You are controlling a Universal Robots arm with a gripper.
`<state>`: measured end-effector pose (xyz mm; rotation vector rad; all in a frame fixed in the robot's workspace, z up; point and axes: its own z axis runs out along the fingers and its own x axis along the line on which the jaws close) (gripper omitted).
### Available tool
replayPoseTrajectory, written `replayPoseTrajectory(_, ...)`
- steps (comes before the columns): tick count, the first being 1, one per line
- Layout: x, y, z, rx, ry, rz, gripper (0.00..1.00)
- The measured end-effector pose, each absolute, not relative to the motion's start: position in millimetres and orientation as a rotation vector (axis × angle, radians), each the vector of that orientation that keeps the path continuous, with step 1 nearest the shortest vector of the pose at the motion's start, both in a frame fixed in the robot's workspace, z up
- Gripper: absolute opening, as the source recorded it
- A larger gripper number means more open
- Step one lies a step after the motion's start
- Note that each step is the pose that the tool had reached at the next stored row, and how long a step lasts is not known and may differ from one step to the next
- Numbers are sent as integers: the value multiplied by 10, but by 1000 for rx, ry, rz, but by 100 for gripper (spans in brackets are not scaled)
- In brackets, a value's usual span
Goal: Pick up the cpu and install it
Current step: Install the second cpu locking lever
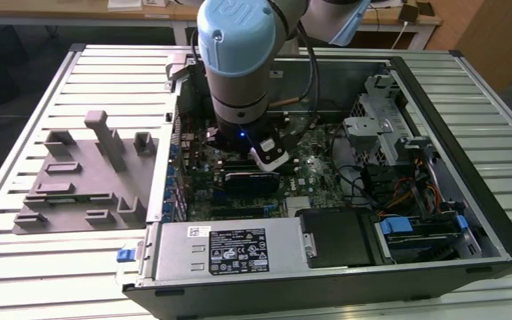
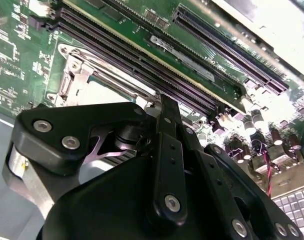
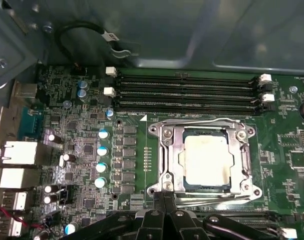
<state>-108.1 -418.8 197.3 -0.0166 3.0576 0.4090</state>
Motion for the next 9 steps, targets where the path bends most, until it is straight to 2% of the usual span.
replayPoseTrajectory(4, -1109, -4188, 1946, -16, 3055, 426, 11)
replayPoseTrajectory(9, -1116, -4188, 1923, -14, 3046, 487, 11)
